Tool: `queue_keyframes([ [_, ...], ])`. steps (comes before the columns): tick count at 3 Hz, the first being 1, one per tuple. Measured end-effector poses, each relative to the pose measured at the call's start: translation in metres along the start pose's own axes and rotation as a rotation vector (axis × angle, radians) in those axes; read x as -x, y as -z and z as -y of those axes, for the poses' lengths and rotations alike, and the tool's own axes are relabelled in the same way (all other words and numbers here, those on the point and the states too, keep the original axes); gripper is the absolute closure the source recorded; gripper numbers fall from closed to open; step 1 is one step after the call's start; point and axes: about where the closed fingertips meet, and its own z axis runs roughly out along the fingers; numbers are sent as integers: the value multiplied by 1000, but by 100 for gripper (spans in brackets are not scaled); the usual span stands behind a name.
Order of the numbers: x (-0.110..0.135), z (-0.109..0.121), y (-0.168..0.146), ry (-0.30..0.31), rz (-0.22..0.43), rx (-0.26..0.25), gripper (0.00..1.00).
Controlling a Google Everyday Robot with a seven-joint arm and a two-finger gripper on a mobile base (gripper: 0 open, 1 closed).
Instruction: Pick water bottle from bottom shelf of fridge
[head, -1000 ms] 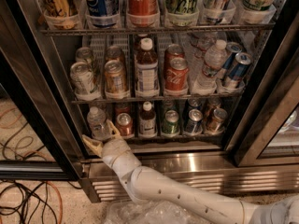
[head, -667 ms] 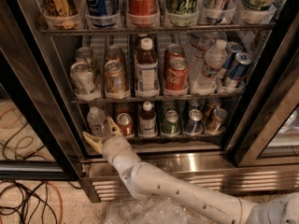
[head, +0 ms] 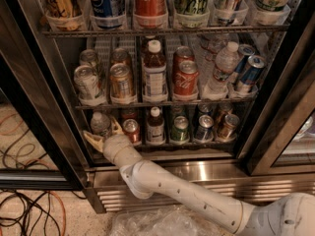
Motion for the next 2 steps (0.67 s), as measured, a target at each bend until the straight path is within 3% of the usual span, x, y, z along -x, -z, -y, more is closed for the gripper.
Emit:
queue_keyframes([
  [2, 0, 0, 0, 0, 0, 0, 74],
])
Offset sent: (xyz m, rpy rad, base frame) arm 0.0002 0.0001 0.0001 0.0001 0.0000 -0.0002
